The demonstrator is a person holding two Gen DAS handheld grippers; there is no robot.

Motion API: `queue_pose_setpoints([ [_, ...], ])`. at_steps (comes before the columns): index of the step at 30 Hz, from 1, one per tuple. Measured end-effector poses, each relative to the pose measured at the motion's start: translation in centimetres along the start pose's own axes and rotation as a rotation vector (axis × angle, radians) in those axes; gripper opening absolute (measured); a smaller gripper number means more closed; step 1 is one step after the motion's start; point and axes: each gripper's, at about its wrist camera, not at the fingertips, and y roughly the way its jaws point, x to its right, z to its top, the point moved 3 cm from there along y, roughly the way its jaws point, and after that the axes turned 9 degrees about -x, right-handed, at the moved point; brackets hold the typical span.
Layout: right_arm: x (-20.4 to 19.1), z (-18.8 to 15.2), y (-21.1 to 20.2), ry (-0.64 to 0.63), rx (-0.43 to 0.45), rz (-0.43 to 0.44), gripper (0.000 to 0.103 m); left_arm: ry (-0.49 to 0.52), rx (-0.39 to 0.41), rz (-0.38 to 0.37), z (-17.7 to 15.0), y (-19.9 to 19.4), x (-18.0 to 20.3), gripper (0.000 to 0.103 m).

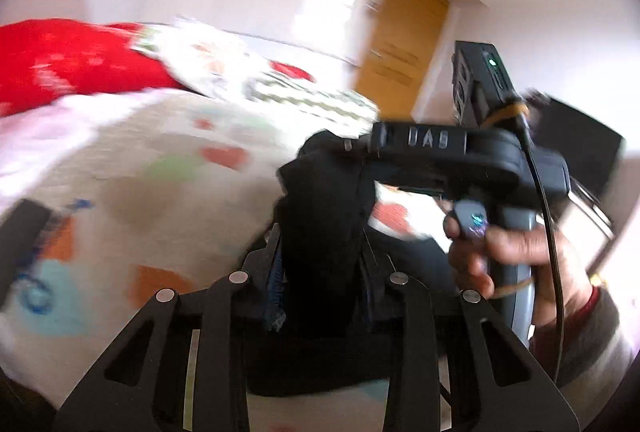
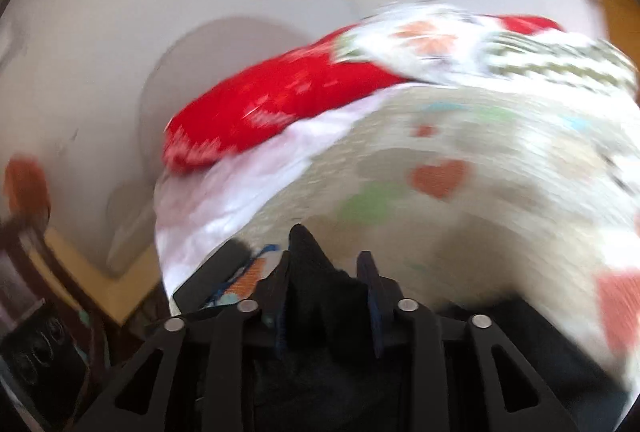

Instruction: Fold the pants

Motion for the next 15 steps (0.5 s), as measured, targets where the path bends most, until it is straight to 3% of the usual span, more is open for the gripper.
queue_pose_setpoints([
  [1,2.0,-1.0,-1.3,0.056,0.017,-0.043,0.065,0.025,-0.035,-0.021,-0.8,1.3,1.6,0.030],
  [3,5.8,-3.4,-3.7,0.183,0.043,-0.065,0.069,0.063,-0.087,-0.046,-2.7,3.6,4.0,0.030],
  [7,10.0,-7.5,-5.5,0.387,0.023,0.041,0.081,0.095,-0.148,-0.044,-4.6,5.8,6.2,0.030],
  [10,10.1,-8.8,-5.0,0.436,-0.029,0.110,0.081,0.130,-0.139,-0.011,-4.7,5.9,6.9,0.030],
  [15,8.0,-8.4,-3.5,0.400,-0.076,0.170,0.082,0.136,-0.143,0.004,-5.3,5.8,6.7,0.030],
])
